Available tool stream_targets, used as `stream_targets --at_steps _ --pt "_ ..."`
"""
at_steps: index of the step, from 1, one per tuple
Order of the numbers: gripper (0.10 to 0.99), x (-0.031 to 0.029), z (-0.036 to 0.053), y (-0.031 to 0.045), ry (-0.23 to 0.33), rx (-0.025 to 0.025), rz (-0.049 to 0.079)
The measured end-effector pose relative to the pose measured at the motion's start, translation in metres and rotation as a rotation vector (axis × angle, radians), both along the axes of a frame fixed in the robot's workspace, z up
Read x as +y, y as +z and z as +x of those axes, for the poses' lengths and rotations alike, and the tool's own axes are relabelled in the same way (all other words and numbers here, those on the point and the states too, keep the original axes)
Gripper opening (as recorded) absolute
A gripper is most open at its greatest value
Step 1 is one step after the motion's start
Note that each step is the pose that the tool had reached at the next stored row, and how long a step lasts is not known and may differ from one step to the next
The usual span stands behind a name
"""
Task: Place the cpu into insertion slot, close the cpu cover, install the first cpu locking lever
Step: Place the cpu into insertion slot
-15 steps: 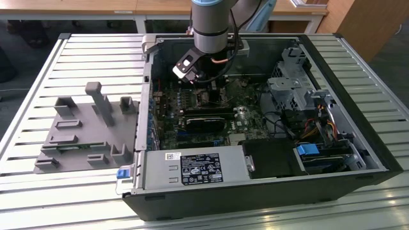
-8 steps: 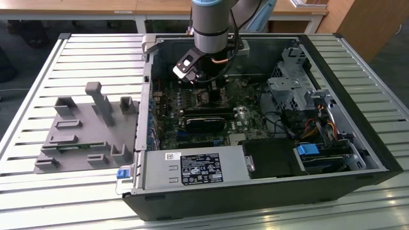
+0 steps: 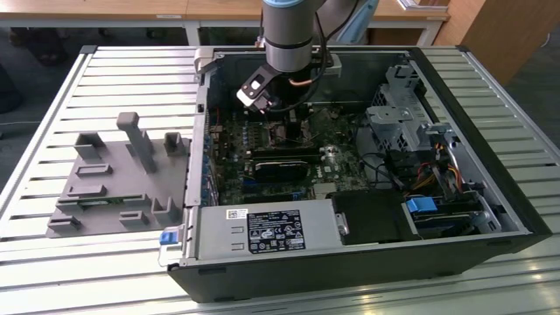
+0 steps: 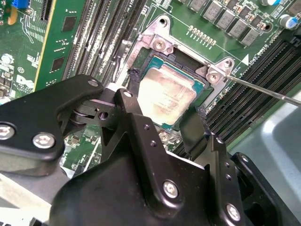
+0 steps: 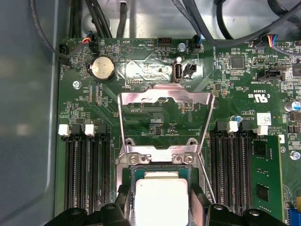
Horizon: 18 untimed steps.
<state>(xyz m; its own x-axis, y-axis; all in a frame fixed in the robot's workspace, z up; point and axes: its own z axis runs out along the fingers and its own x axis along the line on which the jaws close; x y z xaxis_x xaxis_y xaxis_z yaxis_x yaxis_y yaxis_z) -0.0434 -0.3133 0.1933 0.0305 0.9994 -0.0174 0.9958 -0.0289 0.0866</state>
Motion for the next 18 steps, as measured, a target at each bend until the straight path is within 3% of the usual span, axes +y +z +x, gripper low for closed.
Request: stream_targets --at_steps 10,16,18 --pt "0.616 0.0001 0.0000 0.0034 -0.006 0.0008 0.001" --pt "0.616 0.0000 0.0002 0.0121 -0.006 0.0090 0.001" --pt "0.537 -0.0007 0.0003 0.0124 -0.006 0.0107 0.001"
